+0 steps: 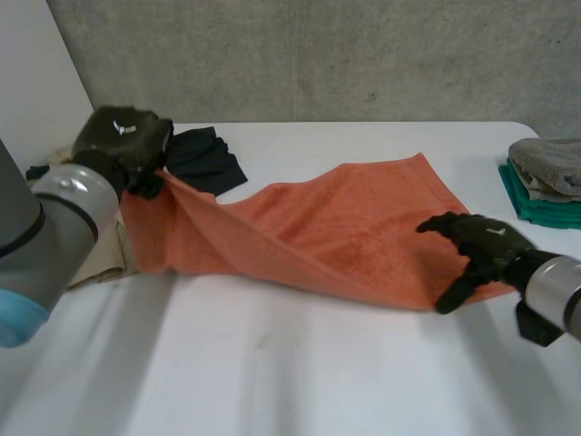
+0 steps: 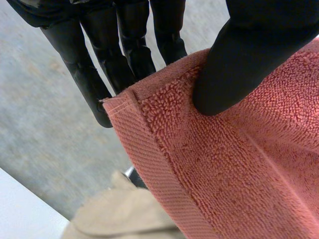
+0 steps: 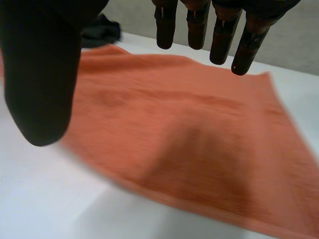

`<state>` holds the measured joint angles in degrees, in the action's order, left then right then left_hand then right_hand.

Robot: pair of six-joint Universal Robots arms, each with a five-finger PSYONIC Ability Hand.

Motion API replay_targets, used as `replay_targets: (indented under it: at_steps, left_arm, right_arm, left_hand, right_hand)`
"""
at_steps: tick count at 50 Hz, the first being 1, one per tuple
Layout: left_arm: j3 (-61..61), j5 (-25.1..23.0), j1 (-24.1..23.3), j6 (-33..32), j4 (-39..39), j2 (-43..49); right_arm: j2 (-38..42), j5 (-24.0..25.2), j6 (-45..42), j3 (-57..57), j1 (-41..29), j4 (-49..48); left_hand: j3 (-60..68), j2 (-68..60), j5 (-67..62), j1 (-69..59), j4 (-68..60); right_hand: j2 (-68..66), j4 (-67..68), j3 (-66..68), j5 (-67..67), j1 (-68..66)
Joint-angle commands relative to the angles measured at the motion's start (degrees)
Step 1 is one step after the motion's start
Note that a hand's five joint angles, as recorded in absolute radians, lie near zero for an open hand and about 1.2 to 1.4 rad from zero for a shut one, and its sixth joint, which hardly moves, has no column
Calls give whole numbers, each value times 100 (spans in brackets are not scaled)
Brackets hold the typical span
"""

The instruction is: Fold the laundry.

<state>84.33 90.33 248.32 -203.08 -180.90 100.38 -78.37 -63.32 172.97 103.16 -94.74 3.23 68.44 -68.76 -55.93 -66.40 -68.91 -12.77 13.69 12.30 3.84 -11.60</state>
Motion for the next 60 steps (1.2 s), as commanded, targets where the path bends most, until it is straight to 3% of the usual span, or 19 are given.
replay_targets:
  at_steps: [1,4,9,15,20,28,33,43,50,60]
  left_arm:
    - [-540,142,67,-13,2,210]
    - [-602,248,102,-13,-7,307]
    - [-611,275,163,5,-7,351]
    - [-576,275,392,58,-7,342]
    - [-567,266,515,154,-7,342]
    - [-558,248,717,163,-7,342]
    - [-532,248,753,172,2,342]
    - [-356,231,709,146,63,333]
    - [364,195,656,-47,756,-70]
    - [2086,11,638,-1550,1794,-1494]
  right_arm:
    - [286,-214,562,-41,-1159,-716]
    - [612,-636,563,-120,-1389,-1078]
    - [1341,-1734,449,-568,-1636,-1597]
    - [1948,-2193,124,-990,-1609,-1606]
    - [2089,-2184,-218,-1306,-945,-1589]
    - [2159,-2044,-1141,-1483,-133,-1580]
    - [2256,-1824,-1450,-1527,69,-1589]
    - [2090,-1675,-1669,-1659,350,-974]
    - [808,-1244,-3171,-1536,877,185]
    - [-959,-927,-5990,-992,1843,3093]
  left_hand:
    - [1156,-1124,-1407,-1360,-1109]
    - [1156,-1124,-1407,-1360,-1109]
    - [1156,-1124,-1407,-1360,-1109]
    - [1156,-1124,-1407,-1360,-1109]
    - [1156,-1124,-1407,-1360,-1109]
    - [1156,-1124,-1407,-1360,-1109]
    - [1156,-1124,-1407,-1360,-1109]
    - [1156,-1124,-1407,-1360,-1109]
    - [1156,-1124,-1407,-1360,-1109]
    - [1156,-1124,-1407,-1360,-1109]
  right_hand:
    - [277,-369,-230,-384,160]
    - [277,-369,-230,-384,160]
    - [277,-369,-230,-384,160]
    - [-1175,1083,1222,1068,-1292]
    - [-3225,3133,3272,3117,-3342]
    - [-4255,4163,4302,4148,-4372]
    - [-6717,6625,6765,6610,-6835]
    - [-6723,6631,6770,6616,-6840]
    - [-6723,6631,6770,6616,-6840]
    - [-6723,6631,6770,6616,-6840]
